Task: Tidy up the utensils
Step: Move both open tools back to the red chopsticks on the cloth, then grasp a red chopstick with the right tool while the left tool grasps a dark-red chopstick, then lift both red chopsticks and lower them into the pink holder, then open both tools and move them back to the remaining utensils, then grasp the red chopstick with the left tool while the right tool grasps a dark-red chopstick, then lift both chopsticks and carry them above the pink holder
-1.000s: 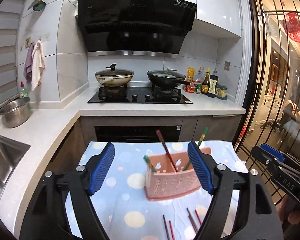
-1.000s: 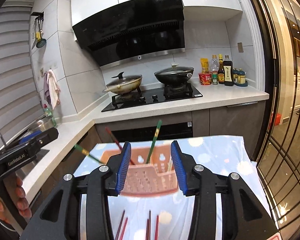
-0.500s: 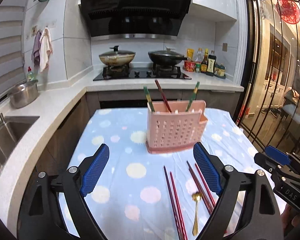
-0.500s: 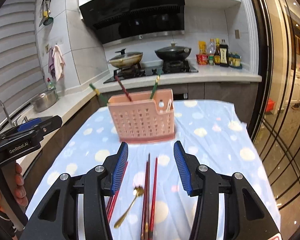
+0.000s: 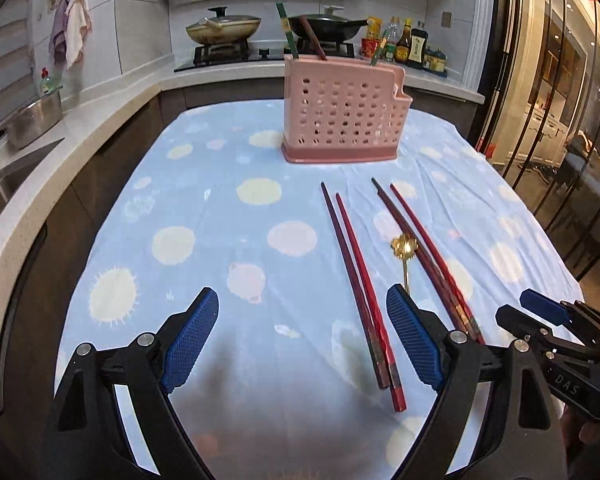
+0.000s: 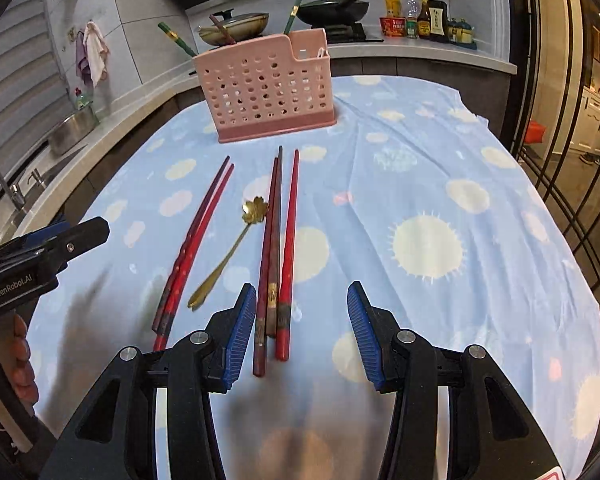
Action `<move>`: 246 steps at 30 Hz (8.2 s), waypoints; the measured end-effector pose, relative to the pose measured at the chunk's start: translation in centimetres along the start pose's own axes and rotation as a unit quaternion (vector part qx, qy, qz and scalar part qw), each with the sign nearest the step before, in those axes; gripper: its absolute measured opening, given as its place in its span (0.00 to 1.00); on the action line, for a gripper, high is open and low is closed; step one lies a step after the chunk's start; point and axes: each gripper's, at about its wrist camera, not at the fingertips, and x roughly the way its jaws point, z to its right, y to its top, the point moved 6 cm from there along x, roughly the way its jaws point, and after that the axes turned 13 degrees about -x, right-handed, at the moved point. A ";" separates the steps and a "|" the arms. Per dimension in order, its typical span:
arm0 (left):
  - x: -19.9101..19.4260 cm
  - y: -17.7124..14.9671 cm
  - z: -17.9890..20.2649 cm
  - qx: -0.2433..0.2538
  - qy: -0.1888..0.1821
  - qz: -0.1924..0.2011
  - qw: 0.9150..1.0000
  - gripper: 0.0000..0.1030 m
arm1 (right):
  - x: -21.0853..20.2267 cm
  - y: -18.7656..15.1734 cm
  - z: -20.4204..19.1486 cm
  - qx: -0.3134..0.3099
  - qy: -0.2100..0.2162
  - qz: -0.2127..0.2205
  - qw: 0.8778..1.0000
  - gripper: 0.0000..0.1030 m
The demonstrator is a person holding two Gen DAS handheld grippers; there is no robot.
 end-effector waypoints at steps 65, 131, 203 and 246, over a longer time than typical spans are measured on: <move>3.8 -5.0 0.8 0.023 -0.020 -0.077 0.997 0.22 | 2.5 -1.9 -0.7 -0.029 -0.001 -0.025 0.999 0.07; -5.5 34.0 10.1 0.050 -0.088 0.241 0.965 0.07 | -6.3 39.5 4.5 -0.027 -0.011 0.294 0.955 0.07; 3.6 -5.5 2.5 0.031 -0.032 -0.086 0.995 0.73 | 3.2 -0.1 -0.7 -0.034 0.004 -0.024 0.999 0.25; -0.3 -3.8 2.3 0.014 -0.091 -0.060 0.994 0.07 | -2.3 1.4 1.2 -0.014 0.002 0.037 0.999 0.07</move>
